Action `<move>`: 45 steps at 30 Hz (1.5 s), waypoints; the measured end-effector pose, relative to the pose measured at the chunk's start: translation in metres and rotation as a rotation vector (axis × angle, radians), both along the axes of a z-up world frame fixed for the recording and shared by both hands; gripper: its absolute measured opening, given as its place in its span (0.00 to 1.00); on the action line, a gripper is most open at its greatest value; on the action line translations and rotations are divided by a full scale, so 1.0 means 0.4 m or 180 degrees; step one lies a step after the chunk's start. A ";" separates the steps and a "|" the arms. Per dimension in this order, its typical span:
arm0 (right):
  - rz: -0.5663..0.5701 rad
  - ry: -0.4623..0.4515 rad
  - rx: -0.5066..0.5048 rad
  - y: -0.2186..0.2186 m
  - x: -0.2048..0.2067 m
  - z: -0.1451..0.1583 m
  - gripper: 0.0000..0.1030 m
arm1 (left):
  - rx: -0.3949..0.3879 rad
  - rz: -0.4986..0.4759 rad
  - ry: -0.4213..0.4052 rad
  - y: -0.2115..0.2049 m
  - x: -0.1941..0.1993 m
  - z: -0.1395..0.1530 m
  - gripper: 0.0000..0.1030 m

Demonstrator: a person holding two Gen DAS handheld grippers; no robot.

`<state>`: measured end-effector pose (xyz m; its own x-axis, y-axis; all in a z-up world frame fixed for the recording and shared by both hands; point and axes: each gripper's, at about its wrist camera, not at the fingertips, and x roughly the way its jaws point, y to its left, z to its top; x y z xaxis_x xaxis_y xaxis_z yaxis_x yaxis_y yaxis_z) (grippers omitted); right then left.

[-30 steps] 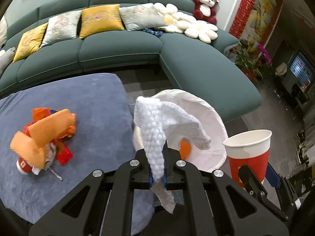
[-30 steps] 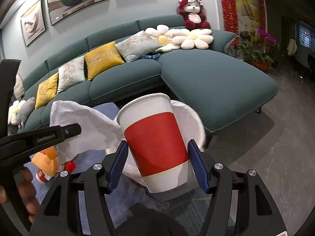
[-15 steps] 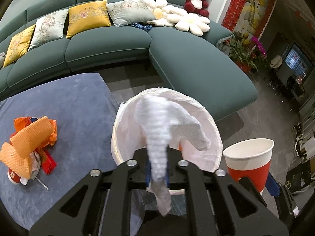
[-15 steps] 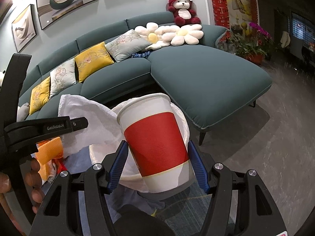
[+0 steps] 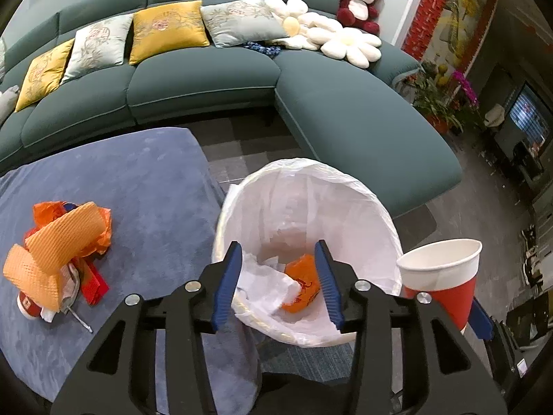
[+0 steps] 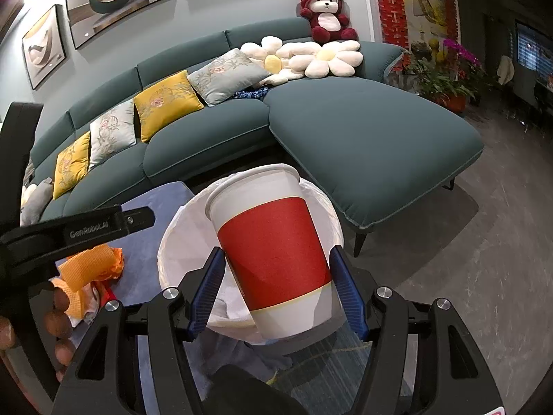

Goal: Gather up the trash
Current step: 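Open the right tool to drop the red paper cup into the bin, then move both tools back toward the orange foam nets on the table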

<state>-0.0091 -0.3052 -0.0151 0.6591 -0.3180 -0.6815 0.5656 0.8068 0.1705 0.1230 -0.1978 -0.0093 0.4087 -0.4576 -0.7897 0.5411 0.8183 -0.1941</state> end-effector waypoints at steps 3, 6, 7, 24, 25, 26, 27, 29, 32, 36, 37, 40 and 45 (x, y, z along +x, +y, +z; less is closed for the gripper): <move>0.0027 -0.0001 -0.0023 0.000 0.014 0.005 0.58 | 0.0008 0.0043 0.0007 0.017 0.009 0.001 0.41; 0.0057 -0.0011 -0.0043 0.001 0.029 0.007 0.58 | 0.0010 0.0082 0.0000 0.029 0.015 0.004 0.41; 0.0064 -0.0012 -0.0048 0.002 0.035 0.009 0.58 | 0.0012 0.0090 -0.0005 0.032 0.016 0.006 0.41; 0.0171 0.0012 -0.0250 0.016 0.149 0.037 0.60 | -0.0020 0.0373 0.0055 0.134 0.047 0.000 0.67; 0.0175 -0.0016 -0.0236 0.020 0.149 0.044 0.61 | -0.0022 0.0395 0.0048 0.144 0.047 0.000 0.68; 0.0191 -0.0040 -0.0228 0.027 0.150 0.051 0.63 | -0.0010 0.0421 0.0045 0.157 0.050 -0.002 0.68; 0.0203 -0.0055 -0.0232 0.035 0.151 0.056 0.65 | -0.0001 0.0448 0.0053 0.170 0.053 -0.005 0.68; 0.0252 -0.0074 -0.0264 0.059 0.152 0.066 0.66 | -0.0005 0.0505 0.0075 0.192 0.057 -0.010 0.68; 0.0329 -0.0050 -0.0294 0.093 0.162 0.071 0.66 | -0.0024 0.0602 0.0115 0.230 0.063 -0.015 0.68; 0.0433 -0.0040 -0.0268 0.149 0.167 0.075 0.68 | -0.0049 0.0710 0.0119 0.287 0.069 -0.015 0.69; 0.0457 -0.0036 -0.0268 0.165 0.169 0.075 0.69 | -0.0044 0.0746 0.0103 0.302 0.070 -0.015 0.72; 0.0553 -0.0014 -0.0277 0.216 0.177 0.076 0.70 | -0.0056 0.0884 0.0063 0.360 0.071 -0.013 0.76; 0.0707 0.0012 -0.0286 0.299 0.199 0.076 0.72 | -0.0059 0.1121 0.0087 0.479 0.086 -0.023 0.76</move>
